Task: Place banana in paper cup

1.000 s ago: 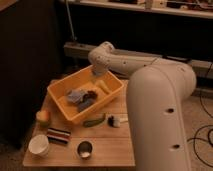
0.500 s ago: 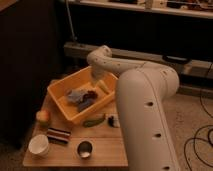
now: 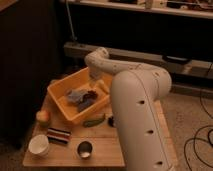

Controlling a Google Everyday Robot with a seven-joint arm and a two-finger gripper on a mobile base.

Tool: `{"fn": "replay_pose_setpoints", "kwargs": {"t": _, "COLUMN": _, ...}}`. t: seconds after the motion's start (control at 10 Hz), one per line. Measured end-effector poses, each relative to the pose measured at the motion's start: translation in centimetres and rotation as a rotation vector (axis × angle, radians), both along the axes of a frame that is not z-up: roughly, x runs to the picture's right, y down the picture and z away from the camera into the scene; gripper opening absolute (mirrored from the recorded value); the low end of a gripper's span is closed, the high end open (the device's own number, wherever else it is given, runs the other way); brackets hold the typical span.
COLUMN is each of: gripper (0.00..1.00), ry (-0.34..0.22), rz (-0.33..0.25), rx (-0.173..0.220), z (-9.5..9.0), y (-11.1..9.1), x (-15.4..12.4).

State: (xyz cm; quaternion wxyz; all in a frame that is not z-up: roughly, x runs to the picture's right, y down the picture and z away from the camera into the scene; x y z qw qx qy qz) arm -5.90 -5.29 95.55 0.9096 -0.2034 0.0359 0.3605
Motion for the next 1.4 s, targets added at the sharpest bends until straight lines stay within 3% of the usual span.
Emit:
{"fn": "replay_pose_setpoints", "kwargs": {"t": 1.0, "gripper": 0.65, "ry": 0.028, "rz": -0.068, "rx": 0.020, "z": 4.4, "y": 0.9, "x": 1.2}}
{"fn": "replay_pose_setpoints", "kwargs": {"t": 1.4, "gripper": 0.65, "ry": 0.044, "rz": -0.124, "rx": 0.032, "z": 5.5, "y": 1.4, "x": 1.1}}
